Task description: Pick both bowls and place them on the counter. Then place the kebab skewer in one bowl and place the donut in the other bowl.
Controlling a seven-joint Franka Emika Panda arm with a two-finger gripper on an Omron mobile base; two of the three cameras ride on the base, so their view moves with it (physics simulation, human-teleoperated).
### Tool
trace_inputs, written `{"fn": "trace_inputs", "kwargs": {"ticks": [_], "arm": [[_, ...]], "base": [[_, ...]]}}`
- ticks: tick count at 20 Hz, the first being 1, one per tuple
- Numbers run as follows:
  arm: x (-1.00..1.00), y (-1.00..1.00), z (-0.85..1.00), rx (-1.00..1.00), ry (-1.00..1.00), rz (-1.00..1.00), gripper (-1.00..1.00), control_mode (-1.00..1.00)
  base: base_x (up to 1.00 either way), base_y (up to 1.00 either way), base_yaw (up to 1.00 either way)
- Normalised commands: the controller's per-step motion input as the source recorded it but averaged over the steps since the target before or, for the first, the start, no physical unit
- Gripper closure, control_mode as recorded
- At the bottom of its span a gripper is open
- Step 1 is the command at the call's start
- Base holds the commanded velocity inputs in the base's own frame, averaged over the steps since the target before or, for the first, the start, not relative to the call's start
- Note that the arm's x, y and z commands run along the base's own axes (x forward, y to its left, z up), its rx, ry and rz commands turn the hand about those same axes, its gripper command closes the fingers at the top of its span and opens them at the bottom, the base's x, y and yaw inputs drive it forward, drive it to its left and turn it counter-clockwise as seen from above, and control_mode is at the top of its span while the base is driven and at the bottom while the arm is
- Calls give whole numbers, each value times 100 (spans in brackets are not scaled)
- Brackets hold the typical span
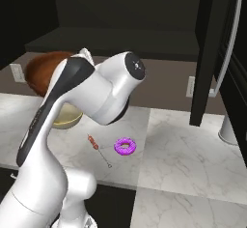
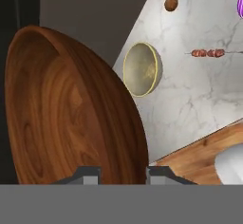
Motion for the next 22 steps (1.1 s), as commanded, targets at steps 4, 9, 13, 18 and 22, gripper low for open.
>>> {"fn": "trace_inputs", "kwargs": {"ticks": [4, 9, 13, 18, 22], "arm": [[0, 34, -51, 0, 14, 25, 100, -100], [7, 35, -53, -1, 19, 24, 100, -100], [8, 40, -56, -3, 17, 25, 100, -100], [16, 45, -57, -2, 10, 18, 100, -100], [15, 42, -46, -1, 3, 3, 100, -100]], "base": [[0, 0, 0], [0, 0, 0], [0, 0, 0], [0, 0, 0], [0, 0, 0]]}}
